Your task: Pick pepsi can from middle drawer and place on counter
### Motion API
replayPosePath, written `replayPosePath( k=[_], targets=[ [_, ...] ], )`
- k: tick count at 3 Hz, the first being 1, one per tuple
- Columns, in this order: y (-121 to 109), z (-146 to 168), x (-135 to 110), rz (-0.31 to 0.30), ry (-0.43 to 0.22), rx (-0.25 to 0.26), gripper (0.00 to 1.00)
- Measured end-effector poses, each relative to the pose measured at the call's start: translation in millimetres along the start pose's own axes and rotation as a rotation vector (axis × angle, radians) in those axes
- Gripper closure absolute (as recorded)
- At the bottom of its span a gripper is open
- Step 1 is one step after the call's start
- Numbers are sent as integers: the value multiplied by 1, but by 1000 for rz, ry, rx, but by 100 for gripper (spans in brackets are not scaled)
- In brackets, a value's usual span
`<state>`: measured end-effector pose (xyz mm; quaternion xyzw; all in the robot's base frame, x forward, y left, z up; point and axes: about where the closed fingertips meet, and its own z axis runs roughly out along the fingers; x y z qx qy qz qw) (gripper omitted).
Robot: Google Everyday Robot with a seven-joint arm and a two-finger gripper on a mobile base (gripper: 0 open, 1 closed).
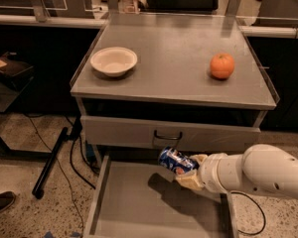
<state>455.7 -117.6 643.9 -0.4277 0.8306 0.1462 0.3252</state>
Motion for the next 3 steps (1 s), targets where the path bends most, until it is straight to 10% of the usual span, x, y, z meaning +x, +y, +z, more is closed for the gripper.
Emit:
replayPosePath(
  k=[1, 3],
  targets=[
    [-5, -99, -67, -161, -14, 206, 100],
    [-11, -113, -83, -188, -23, 232, 100]
  ],
)
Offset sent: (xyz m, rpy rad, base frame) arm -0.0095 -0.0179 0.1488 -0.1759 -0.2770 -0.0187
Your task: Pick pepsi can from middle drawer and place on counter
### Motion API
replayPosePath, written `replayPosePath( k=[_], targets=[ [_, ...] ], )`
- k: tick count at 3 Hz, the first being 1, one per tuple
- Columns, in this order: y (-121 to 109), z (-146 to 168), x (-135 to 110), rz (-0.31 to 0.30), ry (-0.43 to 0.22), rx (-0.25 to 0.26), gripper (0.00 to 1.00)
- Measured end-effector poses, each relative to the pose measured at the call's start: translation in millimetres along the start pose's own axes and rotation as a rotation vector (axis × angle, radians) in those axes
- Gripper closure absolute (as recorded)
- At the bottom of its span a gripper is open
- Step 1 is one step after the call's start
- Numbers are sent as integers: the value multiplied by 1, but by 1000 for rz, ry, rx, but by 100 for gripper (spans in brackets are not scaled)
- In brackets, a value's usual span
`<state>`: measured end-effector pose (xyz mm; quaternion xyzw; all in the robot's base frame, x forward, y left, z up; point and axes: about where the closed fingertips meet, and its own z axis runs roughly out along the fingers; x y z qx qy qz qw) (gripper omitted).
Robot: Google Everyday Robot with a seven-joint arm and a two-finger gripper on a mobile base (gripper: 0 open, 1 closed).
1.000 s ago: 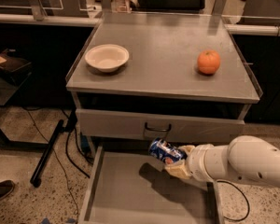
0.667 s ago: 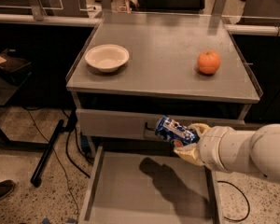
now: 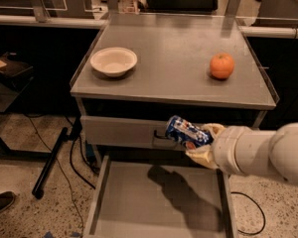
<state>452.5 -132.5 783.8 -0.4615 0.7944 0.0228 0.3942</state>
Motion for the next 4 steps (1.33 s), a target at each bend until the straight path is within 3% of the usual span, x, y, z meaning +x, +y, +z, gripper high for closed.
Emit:
replayPosePath(
  k=[2, 4],
  targets=[
    [-68, 39, -42, 11, -43, -67, 100],
    [-137, 32, -79, -49, -19, -76, 100]
  ],
)
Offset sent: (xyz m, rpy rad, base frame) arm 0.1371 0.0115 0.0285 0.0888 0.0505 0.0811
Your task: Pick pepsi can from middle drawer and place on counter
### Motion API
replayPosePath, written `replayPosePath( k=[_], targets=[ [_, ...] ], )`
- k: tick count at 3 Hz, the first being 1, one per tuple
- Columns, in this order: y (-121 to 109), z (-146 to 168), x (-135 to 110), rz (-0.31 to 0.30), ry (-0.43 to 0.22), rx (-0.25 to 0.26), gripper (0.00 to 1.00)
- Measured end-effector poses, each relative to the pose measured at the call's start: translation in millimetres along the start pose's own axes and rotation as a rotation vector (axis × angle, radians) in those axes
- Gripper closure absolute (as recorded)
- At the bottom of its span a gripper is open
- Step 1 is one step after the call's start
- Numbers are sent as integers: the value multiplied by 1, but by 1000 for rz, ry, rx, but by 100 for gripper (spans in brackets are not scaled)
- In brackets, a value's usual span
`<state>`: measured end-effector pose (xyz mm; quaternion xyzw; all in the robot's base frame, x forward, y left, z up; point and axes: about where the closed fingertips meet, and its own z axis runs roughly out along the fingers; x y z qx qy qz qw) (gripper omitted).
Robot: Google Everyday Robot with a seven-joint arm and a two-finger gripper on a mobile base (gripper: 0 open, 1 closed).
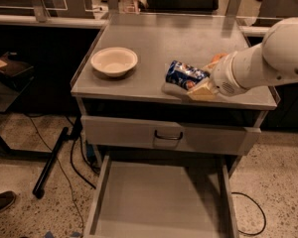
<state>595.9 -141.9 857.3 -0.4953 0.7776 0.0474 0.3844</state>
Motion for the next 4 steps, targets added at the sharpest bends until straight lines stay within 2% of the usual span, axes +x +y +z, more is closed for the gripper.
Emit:
replayPosePath(
  k=[1, 3, 4],
  targets=[
    [-1, -1, -2, -1, -1, 0, 100],
    [-29, 53, -33, 40, -21, -81, 100],
    [-30, 83, -51, 29, -32, -142, 100]
  ],
)
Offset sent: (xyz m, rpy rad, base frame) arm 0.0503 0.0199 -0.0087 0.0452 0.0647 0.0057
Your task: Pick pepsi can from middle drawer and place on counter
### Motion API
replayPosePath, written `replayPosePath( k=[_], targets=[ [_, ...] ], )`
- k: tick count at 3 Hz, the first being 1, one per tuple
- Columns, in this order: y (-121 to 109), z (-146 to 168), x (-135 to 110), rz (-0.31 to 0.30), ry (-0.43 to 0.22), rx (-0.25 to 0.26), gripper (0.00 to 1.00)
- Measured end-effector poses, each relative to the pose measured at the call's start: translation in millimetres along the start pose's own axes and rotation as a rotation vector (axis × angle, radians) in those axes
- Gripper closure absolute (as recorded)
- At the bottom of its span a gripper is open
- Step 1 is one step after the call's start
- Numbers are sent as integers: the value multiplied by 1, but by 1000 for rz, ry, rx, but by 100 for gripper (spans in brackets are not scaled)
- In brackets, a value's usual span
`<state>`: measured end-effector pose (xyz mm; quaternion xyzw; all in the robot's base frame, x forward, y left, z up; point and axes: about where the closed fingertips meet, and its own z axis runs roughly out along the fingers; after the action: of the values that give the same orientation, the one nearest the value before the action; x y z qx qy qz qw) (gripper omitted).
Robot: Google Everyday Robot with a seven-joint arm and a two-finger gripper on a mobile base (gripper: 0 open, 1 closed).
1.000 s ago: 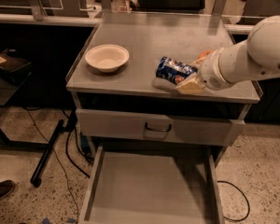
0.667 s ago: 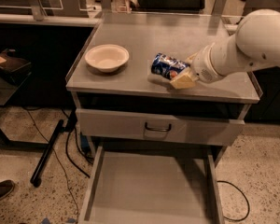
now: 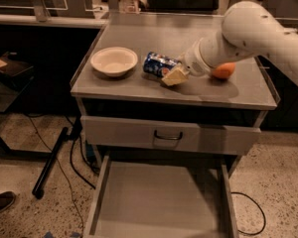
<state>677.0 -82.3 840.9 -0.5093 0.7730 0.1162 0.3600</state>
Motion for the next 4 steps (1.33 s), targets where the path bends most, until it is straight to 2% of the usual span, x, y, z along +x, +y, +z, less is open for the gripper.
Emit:
replayPosePath(
  k=[1, 2, 4],
  targets=[
    [0, 21, -8, -5, -5, -52, 100],
    [1, 27, -9, 1, -11, -67, 100],
    [1, 27, -9, 1, -11, -67, 50]
  ],
)
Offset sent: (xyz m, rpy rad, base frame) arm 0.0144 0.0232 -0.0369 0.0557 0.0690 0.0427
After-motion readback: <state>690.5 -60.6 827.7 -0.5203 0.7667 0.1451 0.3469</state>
